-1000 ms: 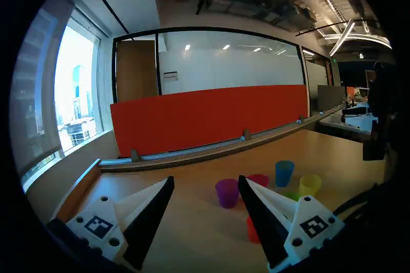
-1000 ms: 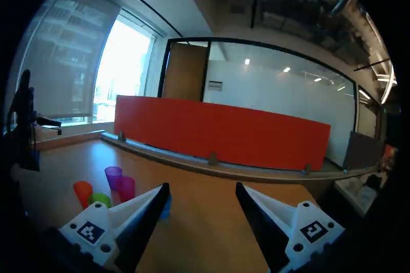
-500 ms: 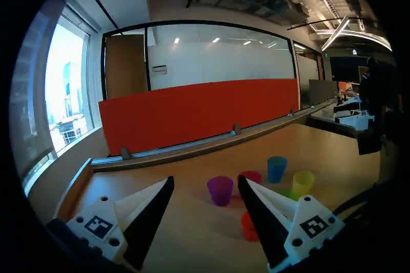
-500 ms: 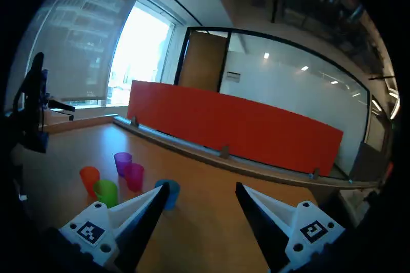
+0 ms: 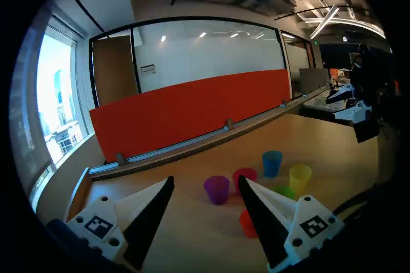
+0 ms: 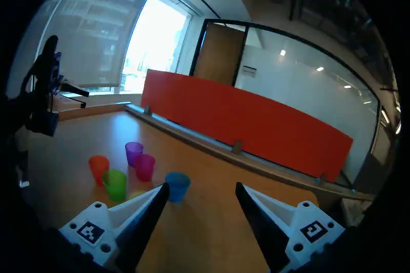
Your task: Pour water
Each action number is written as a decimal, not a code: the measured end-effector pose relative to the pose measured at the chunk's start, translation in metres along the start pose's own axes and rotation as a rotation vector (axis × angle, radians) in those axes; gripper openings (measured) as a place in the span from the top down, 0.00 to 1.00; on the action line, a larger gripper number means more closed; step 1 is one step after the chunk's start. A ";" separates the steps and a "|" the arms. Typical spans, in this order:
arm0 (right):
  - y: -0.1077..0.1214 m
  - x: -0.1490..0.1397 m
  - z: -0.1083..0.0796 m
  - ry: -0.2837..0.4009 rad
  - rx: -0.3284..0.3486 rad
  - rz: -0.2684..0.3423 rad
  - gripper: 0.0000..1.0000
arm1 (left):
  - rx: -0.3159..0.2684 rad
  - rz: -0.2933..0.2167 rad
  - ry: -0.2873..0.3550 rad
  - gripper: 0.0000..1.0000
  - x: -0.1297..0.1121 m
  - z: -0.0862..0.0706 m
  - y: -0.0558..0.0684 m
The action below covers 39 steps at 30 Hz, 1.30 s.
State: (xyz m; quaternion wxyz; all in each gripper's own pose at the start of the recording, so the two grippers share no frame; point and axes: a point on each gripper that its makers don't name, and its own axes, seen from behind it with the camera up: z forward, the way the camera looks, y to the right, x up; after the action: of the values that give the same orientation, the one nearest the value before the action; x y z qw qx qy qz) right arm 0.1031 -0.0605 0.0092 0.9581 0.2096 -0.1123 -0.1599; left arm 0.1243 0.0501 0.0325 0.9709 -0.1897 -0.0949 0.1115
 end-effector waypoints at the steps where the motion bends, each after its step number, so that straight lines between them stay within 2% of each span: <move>1: -0.001 0.000 0.000 -0.004 0.007 -0.007 0.00 | -0.003 0.004 -0.002 0.08 0.000 0.000 0.001; 12: -0.012 0.003 -0.002 -0.032 0.079 -0.070 0.00 | -0.078 0.046 -0.028 0.07 0.004 0.003 0.016; 17: -0.017 -0.001 -0.001 -0.053 0.109 -0.087 0.00 | -0.116 0.042 -0.046 0.07 0.002 0.005 0.024; 27: -0.027 -0.004 -0.001 -0.087 0.186 -0.023 0.00 | -0.233 0.015 -0.093 0.07 -0.007 0.008 0.049; 32: -0.026 -0.003 0.001 -0.094 0.197 -0.002 0.00 | -0.260 0.014 -0.105 0.07 -0.009 0.010 0.054; 39: -0.026 -0.005 0.001 -0.103 0.204 -0.002 0.00 | -0.327 0.031 -0.134 0.07 -0.019 0.009 0.073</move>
State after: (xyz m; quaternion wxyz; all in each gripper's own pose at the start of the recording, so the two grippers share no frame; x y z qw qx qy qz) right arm 0.0919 -0.0816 -0.0017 0.9246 0.2975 -0.1771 -0.1590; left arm 0.0908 0.1144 0.0092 0.9167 -0.3388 -0.1733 0.1219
